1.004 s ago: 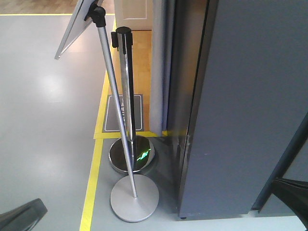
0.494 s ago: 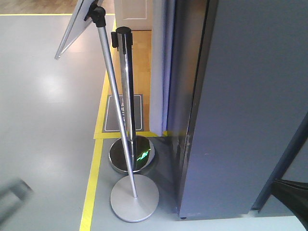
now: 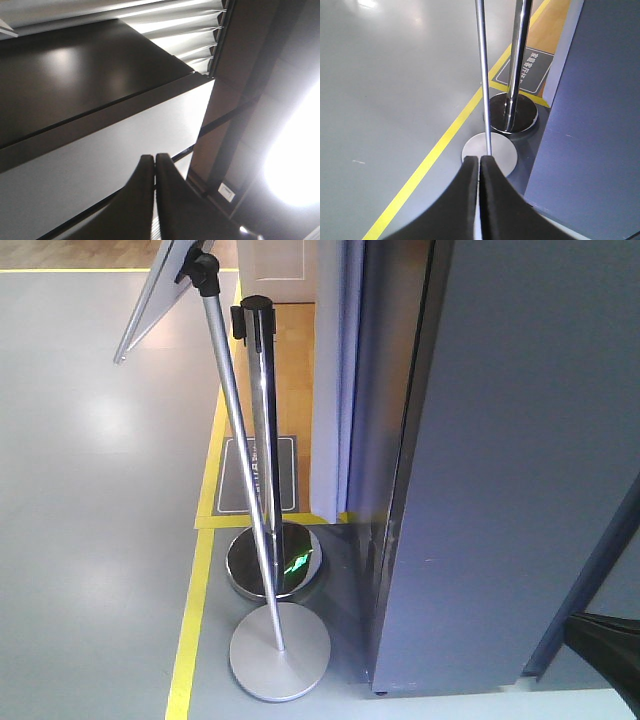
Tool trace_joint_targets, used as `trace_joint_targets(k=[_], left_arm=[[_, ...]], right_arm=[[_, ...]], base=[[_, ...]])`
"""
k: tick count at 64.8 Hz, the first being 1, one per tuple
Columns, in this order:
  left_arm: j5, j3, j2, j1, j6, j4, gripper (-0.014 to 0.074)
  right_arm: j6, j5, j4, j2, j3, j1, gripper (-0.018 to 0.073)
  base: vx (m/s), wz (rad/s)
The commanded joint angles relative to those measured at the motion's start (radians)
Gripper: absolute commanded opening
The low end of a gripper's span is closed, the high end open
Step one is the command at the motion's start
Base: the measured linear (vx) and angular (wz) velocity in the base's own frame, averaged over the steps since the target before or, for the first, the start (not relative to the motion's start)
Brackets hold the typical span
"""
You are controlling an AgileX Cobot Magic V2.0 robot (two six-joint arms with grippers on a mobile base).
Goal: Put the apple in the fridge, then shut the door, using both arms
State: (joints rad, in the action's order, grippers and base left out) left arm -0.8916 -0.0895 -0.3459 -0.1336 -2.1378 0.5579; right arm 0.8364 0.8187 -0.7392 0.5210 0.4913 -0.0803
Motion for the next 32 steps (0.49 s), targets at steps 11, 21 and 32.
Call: trace_joint_targets(k=[11,21,32], left_arm=[[0.003,-0.024,-0.006,0.005,0.433,0.045,-0.0007],[0.042,-0.024,-0.006,0.007,0.798,0.01,-0.0007],[0.224,-0.017,-0.006,0.031,1.128,-0.091,-0.0007]], right_arm=[[0.008,-0.037,-0.035,0.002,0.026,-0.001,-0.0005],[0.008,-0.037,-0.035,0.002,0.026,-0.001,-0.0005],[0.008,-0.037,-0.035,0.002,0.026,-0.001,-0.0005]], base=[[0.0,0.0],[0.0,0.0],[0.0,0.0]])
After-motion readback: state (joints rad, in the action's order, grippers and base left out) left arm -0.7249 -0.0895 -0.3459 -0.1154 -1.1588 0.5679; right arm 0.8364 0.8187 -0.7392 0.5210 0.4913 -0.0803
